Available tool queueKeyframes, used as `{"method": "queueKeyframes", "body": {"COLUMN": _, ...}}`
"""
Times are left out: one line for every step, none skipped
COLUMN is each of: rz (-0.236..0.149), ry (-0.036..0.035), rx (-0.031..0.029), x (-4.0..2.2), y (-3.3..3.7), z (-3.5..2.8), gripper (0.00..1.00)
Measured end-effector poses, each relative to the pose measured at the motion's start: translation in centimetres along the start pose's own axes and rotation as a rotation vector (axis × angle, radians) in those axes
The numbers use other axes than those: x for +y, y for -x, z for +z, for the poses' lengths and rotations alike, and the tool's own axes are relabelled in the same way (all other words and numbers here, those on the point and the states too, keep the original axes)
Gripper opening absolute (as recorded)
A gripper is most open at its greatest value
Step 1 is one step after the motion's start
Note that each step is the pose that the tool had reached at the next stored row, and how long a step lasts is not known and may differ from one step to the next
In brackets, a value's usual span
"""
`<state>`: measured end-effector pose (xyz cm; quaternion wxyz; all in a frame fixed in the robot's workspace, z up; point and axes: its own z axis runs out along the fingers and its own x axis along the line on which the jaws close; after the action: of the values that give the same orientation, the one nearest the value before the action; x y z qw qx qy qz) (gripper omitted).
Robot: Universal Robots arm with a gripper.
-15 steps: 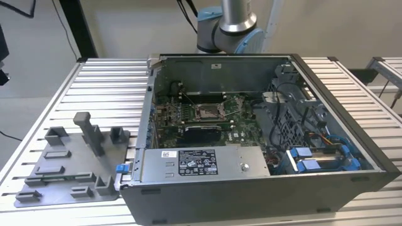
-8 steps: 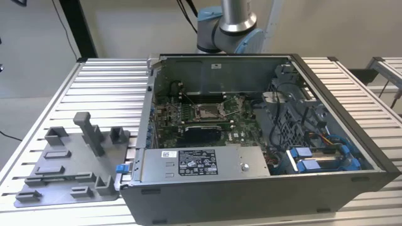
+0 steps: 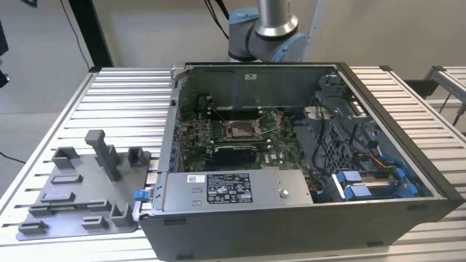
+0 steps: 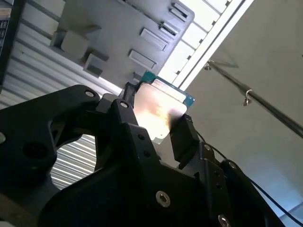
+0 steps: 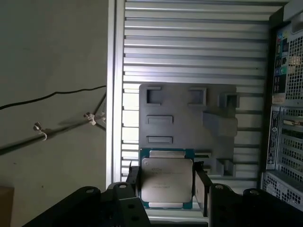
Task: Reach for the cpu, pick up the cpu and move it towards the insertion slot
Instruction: 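Pick up the cpu and move it towards the insertion slot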
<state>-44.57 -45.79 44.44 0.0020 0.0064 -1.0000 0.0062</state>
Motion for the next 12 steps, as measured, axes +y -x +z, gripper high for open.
{"method": "queueKeyframes", "body": {"rz": 0.000, "ry": 0.0000, "rx": 0.0000, "x": 0.02, "y": 0.30, "z": 0.00, "gripper": 0.00}}
{"method": "queueKeyframes", "body": {"rz": 0.000, "ry": 0.0000, "rx": -0.0001, "x": 0.04, "y": 0.62, "z": 0.00, "gripper": 0.00}}
{"method": "queueKeyframes", "body": {"rz": 0.000, "ry": 0.0000, "rx": 0.0000, "x": 0.06, "y": 0.94, "z": 0.00, "gripper": 0.00}}
{"method": "queueKeyframes", "body": {"rz": -0.001, "ry": 0.0001, "rx": -0.0001, "x": 0.09, "y": 1.26, "z": 0.00, "gripper": 0.00}}
{"method": "queueKeyframes", "body": {"rz": -0.001, "ry": 0.0000, "rx": 0.0000, "x": 0.11, "y": 1.60, "z": -0.01, "gripper": 0.00}}
{"method": "queueKeyframes", "body": {"rz": -0.001, "ry": 0.0000, "rx": 0.0000, "x": 0.13, "y": 1.90, "z": -0.01, "gripper": 0.00}}
{"method": "queueKeyframes", "body": {"rz": -0.002, "ry": 0.0000, "rx": 0.0000, "x": 0.16, "y": 2.23, "z": -0.01, "gripper": 0.00}}
{"method": "queueKeyframes", "body": {"rz": -0.002, "ry": 0.0000, "rx": -0.0001, "x": 0.18, "y": 2.56, "z": -0.01, "gripper": 0.00}}
{"method": "queueKeyframes", "body": {"rz": -0.002, "ry": 0.0000, "rx": 0.0000, "x": 0.20, "y": 2.88, "z": -0.01, "gripper": 0.00}}
{"method": "queueKeyframes", "body": {"rz": -0.003, "ry": 0.0000, "rx": 0.0000, "x": 0.23, "y": 3.22, "z": -0.01, "gripper": 0.00}}
{"method": "queueKeyframes", "body": {"rz": -0.003, "ry": 0.0000, "rx": 0.0000, "x": 0.26, "y": 3.57, "z": -0.02, "gripper": 0.00}}
{"method": "queueKeyframes", "body": {"rz": -0.003, "ry": 0.0000, "rx": 0.0000, "x": 0.28, "y": 3.88, "z": -0.02, "gripper": 0.00}}
